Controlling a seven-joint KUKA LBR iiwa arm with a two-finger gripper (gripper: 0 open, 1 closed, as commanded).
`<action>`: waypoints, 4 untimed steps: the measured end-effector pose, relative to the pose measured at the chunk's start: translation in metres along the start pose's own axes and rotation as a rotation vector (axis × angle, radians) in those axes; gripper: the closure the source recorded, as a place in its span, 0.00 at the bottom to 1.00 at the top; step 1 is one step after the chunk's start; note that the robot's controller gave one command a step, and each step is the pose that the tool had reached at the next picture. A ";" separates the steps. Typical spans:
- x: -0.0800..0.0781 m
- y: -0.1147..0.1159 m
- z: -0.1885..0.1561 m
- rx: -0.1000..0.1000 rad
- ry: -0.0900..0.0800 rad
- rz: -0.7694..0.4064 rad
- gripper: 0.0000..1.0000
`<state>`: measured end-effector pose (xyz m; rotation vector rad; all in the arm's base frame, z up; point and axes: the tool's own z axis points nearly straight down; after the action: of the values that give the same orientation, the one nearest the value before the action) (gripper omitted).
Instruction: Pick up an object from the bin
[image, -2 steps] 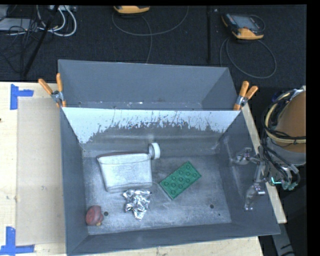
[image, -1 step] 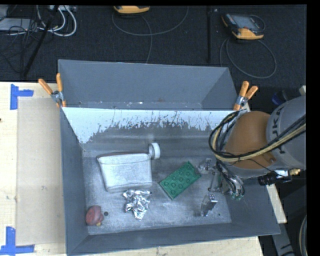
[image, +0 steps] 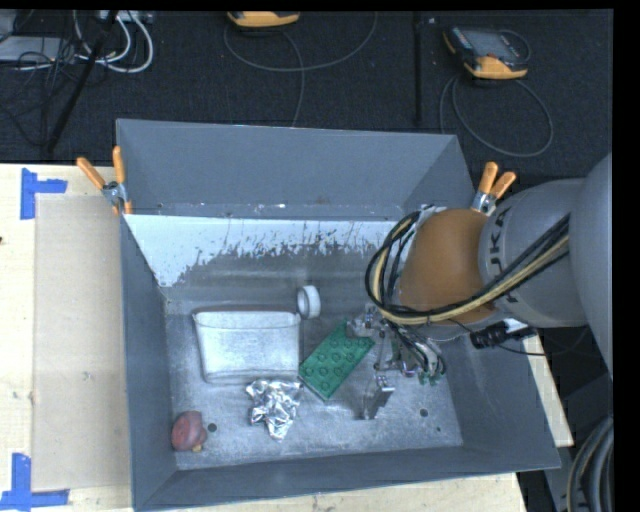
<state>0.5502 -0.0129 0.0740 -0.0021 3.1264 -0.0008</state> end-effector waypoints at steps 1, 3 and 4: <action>-0.029 0.048 0.001 0.003 0.006 0.151 0.00; -0.044 0.048 -0.058 0.000 0.010 0.214 1.00; -0.045 0.028 -0.148 0.000 0.006 0.211 1.00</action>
Offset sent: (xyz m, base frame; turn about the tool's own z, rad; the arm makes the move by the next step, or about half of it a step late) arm 0.0259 0.0502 -0.0040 0.1496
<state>0.5932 0.0153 0.2223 0.3284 3.1150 0.0014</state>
